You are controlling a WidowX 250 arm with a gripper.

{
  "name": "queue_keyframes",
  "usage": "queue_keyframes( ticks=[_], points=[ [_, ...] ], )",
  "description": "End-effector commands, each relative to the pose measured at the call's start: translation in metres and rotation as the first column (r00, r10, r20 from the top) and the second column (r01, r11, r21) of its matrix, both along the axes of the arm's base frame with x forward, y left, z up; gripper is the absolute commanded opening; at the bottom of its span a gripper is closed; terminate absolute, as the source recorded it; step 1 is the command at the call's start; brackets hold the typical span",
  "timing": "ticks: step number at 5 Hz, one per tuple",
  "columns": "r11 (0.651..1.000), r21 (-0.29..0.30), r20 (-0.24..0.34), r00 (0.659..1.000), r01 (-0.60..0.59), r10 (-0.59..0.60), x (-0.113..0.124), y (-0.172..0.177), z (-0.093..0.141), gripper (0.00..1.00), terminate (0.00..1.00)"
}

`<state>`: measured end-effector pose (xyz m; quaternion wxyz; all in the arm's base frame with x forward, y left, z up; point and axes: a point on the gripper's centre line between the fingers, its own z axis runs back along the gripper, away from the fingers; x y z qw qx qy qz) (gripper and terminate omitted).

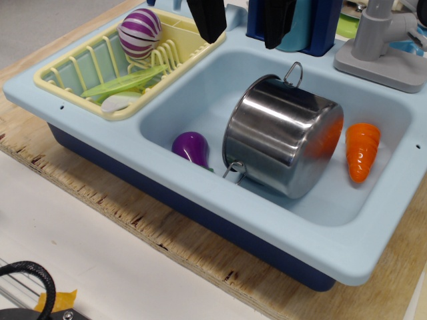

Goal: Flip pot upright which is in sink

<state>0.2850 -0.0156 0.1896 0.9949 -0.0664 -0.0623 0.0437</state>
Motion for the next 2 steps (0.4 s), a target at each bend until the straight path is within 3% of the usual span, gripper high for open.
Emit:
queue_keyframes(
  ticks=[1, 2],
  points=[
    [1.000, 0.000, 0.000, 1.000, 0.000, 0.000, 0.000, 0.000, 0.000, 1.00, 0.00],
    [0.993, -0.110, 0.014, 0.998, -0.053, 0.055, -0.006, 0.005, -0.012, 1.00, 0.00]
  ],
)
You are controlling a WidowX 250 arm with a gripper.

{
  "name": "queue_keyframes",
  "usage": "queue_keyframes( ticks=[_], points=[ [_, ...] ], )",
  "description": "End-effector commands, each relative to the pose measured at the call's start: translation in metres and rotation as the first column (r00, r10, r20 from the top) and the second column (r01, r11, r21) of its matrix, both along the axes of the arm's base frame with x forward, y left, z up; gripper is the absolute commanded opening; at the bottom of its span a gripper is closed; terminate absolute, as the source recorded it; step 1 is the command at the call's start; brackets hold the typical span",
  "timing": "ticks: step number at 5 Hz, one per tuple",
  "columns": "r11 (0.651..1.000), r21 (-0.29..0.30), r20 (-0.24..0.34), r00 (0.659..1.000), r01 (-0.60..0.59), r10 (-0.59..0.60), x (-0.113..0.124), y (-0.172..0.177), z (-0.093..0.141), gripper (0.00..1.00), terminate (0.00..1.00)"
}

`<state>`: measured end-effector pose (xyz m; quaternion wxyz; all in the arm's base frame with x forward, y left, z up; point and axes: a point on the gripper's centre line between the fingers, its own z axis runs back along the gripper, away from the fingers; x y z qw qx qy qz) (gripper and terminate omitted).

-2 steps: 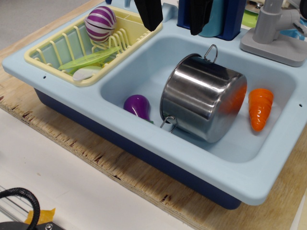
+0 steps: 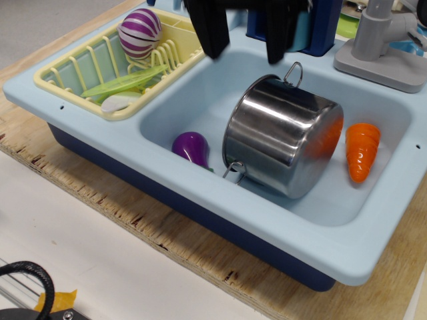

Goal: Flip pot upright which is in sink

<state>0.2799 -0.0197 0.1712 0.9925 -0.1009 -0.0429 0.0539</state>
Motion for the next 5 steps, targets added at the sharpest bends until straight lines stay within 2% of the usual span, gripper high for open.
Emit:
queue_keyframes(
  ticks=[1, 2, 3, 4, 5],
  points=[
    [0.990, -0.125, 0.032, 0.997, -0.060, 0.064, -0.001, 0.007, -0.005, 1.00, 0.00],
    [0.973, -0.217, 0.046, 0.995, -0.074, 0.086, -0.001, 0.002, -0.013, 1.00, 0.00],
    [0.957, -0.283, 0.050, 0.996, -0.057, 0.074, 0.006, -0.007, -0.021, 1.00, 0.00],
    [0.945, -0.324, 0.040, 0.997, -0.055, 0.072, 0.012, -0.019, -0.030, 1.00, 0.00],
    [0.916, -0.398, 0.046, 0.997, -0.045, 0.068, 0.015, -0.035, -0.032, 1.00, 0.00]
  ],
)
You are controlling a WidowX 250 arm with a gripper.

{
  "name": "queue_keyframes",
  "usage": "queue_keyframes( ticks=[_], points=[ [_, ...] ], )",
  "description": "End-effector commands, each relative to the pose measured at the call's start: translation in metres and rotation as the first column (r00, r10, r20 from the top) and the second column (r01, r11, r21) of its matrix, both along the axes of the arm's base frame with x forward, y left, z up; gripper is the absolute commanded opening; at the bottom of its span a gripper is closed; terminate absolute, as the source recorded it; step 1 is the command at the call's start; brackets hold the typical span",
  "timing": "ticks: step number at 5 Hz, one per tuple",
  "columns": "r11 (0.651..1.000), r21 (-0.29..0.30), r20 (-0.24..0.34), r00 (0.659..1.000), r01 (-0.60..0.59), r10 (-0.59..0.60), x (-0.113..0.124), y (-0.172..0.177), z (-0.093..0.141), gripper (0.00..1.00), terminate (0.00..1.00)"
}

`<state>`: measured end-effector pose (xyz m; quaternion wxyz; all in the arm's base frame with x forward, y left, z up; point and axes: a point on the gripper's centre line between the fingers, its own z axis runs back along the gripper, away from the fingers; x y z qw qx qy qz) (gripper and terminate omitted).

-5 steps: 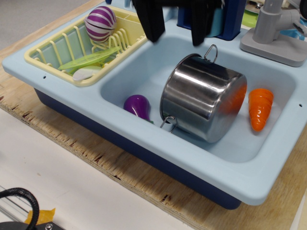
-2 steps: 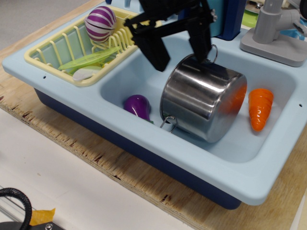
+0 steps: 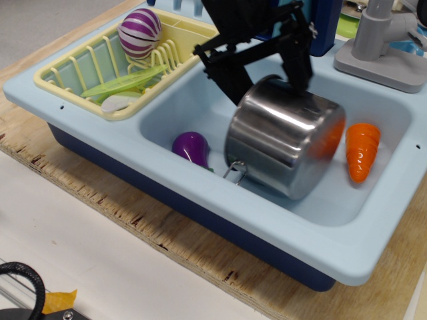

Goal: Flip pot upright which is in sink

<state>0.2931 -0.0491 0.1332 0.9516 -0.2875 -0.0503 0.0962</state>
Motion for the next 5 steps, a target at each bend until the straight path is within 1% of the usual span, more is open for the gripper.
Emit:
queue_keyframes(
  ticks=[1, 2, 3, 4, 5],
  points=[
    [0.994, -0.111, 0.067, 0.998, -0.007, 0.015, 0.001, -0.022, 0.002, 0.00, 0.00],
    [0.990, -0.135, 0.043, 0.999, 0.028, -0.022, 0.005, -0.032, 0.005, 0.00, 0.00],
    [0.990, -0.135, 0.025, 0.999, 0.031, -0.028, 0.002, -0.037, 0.007, 0.00, 0.00],
    [0.993, -0.116, 0.038, 0.999, 0.032, -0.028, -0.002, -0.034, 0.011, 0.00, 0.00],
    [0.996, -0.001, 0.127, 0.988, 0.085, -0.084, 0.002, -0.024, 0.026, 0.00, 0.00]
  ],
)
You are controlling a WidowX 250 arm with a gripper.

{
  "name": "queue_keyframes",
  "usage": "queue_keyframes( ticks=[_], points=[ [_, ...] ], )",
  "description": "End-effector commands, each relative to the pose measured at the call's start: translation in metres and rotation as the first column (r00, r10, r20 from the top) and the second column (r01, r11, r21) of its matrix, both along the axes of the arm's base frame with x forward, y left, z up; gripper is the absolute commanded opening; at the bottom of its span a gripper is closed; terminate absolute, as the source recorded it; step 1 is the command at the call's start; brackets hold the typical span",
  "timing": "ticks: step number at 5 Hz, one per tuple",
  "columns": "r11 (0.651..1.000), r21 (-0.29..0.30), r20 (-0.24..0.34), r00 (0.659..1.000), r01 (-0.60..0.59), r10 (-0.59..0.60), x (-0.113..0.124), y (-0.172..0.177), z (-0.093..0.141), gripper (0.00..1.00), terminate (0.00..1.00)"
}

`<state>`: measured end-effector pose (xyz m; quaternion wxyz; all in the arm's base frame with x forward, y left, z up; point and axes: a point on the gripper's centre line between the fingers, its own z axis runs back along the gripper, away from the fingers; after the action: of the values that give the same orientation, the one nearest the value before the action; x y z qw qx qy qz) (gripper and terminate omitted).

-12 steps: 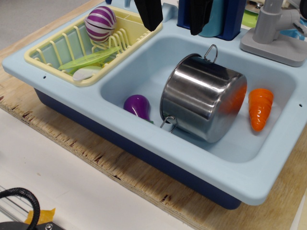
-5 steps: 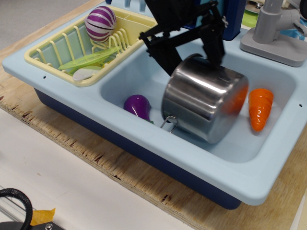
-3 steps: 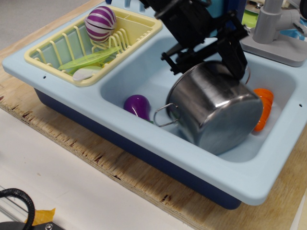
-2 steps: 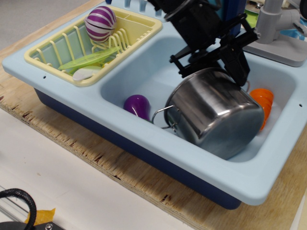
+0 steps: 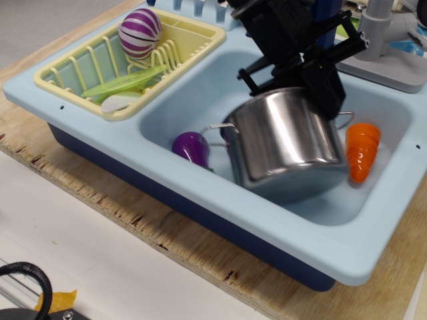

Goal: Flip pot upright which is in sink

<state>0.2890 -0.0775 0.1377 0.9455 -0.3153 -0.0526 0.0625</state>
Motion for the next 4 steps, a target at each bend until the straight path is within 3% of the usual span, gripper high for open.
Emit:
queue_keyframes(
  ticks=[1, 2, 3, 4],
  points=[
    [0.989, 0.146, 0.319, 0.945, 0.033, -0.079, 0.0122, 0.0165, 0.0334, 0.00, 0.00],
    [0.974, 0.225, 0.469, 0.872, 0.031, -0.136, 0.0189, 0.0169, 0.0375, 0.00, 0.00],
    [0.943, 0.328, 0.559, 0.792, 0.061, -0.246, 0.0184, 0.0072, 0.0353, 1.00, 0.00],
    [0.943, 0.328, 0.559, 0.792, 0.061, -0.246, 0.0184, 0.0072, 0.0353, 1.00, 0.00]
  ],
)
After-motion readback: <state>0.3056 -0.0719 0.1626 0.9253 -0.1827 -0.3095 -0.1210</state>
